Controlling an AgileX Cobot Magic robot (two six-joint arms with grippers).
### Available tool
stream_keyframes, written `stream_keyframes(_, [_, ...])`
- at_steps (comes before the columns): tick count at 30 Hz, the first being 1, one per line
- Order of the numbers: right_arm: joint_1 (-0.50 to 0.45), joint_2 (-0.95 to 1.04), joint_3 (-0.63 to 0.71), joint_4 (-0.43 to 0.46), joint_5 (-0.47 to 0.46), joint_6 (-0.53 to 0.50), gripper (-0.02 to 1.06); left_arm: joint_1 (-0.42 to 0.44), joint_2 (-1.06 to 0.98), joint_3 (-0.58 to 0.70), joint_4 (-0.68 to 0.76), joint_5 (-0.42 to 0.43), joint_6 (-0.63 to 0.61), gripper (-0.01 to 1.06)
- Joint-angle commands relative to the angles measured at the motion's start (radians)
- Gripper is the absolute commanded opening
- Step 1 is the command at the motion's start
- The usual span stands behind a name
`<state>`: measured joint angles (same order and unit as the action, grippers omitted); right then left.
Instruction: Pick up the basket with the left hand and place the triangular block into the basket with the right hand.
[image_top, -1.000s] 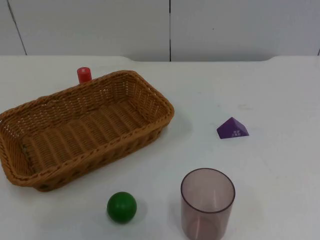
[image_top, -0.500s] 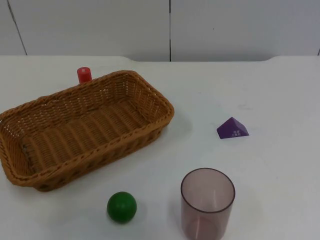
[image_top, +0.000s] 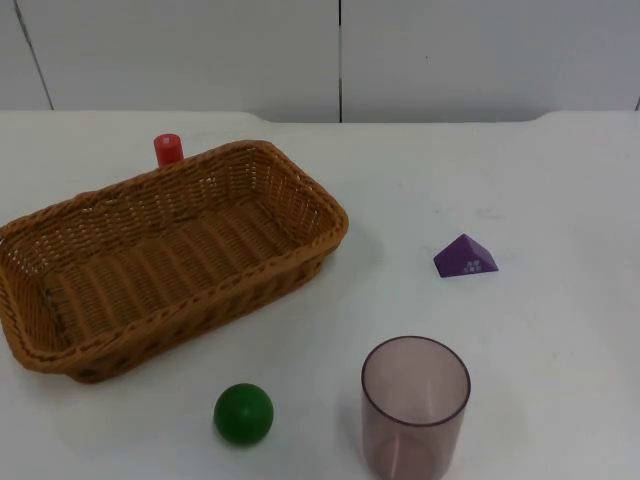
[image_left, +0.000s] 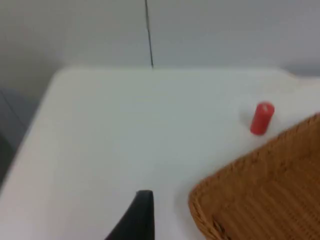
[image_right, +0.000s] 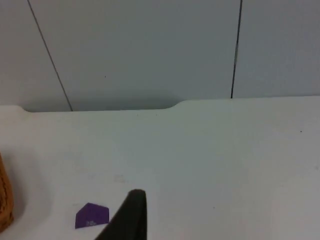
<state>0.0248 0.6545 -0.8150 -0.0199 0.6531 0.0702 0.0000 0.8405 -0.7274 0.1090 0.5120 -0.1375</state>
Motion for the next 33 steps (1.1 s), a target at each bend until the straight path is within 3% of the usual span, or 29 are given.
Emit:
stream_keyframes(1, [-0.001,0.064,-0.031,0.0,-0.036,0.0,1.05,0.0,0.077,-0.006,-0.043,-0.041,-0.009,1.05])
stream_keyframes(10, [-0.001,0.242,-0.09,-0.002,-0.13,-0.034,1.05,0.0,0.315,-0.006,-0.122,-0.061,-0.009,1.05])
stream_keyframes(18, [-0.001,0.31,-0.09,-0.004,-0.196,-0.063,1.05,0.0,0.533,-0.006,-0.223,-0.155,0.002,1.05])
stream_keyframes(24, [-0.001,0.31,-0.09,-0.004,-0.2,-0.063,1.05,0.001,0.663,-0.006,-0.338,-0.165,0.117,1.05])
stream_keyframes(28, [-0.001,0.31,-0.09,-0.004,-0.203,-0.063,1.05,0.001,0.804,-0.046,-0.505,-0.161,0.282,1.05])
stream_keyframes(33, [-0.001,0.31,-0.09,-0.004,-0.188,-0.063,1.05,0.001,0.878,-0.089,-0.608,-0.161,0.35,1.05])
